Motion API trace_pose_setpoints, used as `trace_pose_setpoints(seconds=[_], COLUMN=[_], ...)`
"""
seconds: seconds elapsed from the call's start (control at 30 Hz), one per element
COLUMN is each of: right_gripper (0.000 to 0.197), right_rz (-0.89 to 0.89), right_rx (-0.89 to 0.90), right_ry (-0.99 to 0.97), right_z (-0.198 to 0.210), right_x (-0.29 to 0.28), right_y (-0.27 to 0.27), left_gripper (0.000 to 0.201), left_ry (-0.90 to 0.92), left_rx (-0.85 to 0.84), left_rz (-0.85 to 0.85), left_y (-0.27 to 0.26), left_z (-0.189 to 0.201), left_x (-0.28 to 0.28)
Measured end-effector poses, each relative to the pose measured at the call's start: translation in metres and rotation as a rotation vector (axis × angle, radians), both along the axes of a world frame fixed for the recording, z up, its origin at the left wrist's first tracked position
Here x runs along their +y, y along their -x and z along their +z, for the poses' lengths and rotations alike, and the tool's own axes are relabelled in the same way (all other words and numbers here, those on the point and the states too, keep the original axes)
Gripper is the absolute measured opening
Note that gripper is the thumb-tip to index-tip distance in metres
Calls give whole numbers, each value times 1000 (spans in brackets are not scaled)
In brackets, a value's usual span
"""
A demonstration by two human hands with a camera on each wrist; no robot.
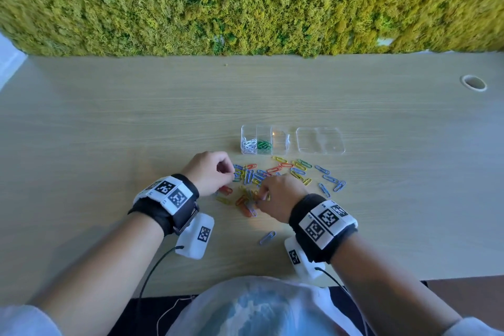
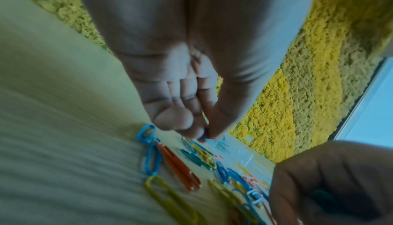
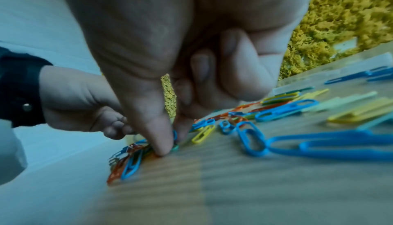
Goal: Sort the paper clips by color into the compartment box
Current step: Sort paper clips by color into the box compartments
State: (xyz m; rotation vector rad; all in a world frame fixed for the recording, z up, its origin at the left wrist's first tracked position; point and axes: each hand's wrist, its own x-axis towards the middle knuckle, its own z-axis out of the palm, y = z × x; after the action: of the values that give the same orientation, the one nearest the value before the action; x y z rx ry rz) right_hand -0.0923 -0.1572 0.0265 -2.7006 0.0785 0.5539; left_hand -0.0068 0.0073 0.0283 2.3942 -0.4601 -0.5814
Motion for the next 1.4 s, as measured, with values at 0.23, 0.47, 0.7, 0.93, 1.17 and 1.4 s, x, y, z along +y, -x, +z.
trace_pose_setpoints(seconds=[0.23, 0.47, 0.7, 0.93, 1.17, 1.4], right_gripper=[19, 21, 24, 30, 23, 22], right_rz=[-120, -250, 9, 103, -9, -340], right_rx=[0, -42, -37, 26, 87, 119], right_ry=[-162, -64, 66, 185, 39, -476], right_z=[-1, 2, 4, 1, 10, 10], right_x=[-16, -36, -4, 3, -13, -30], right_y=[-5, -5, -17, -27, -23, -20], left_gripper=[28, 19, 11, 8, 9, 6], left_ry=[38, -19, -287, -384, -314, -321], left_rx=[243, 219, -53, -96, -84, -118], left_rz=[18, -3, -278, -348, -292, -214], left_y=[9, 11, 16, 12, 9, 0], left_z=[0, 3, 6, 8, 4, 0], left_x=[-4, -19, -26, -20, -10, -2])
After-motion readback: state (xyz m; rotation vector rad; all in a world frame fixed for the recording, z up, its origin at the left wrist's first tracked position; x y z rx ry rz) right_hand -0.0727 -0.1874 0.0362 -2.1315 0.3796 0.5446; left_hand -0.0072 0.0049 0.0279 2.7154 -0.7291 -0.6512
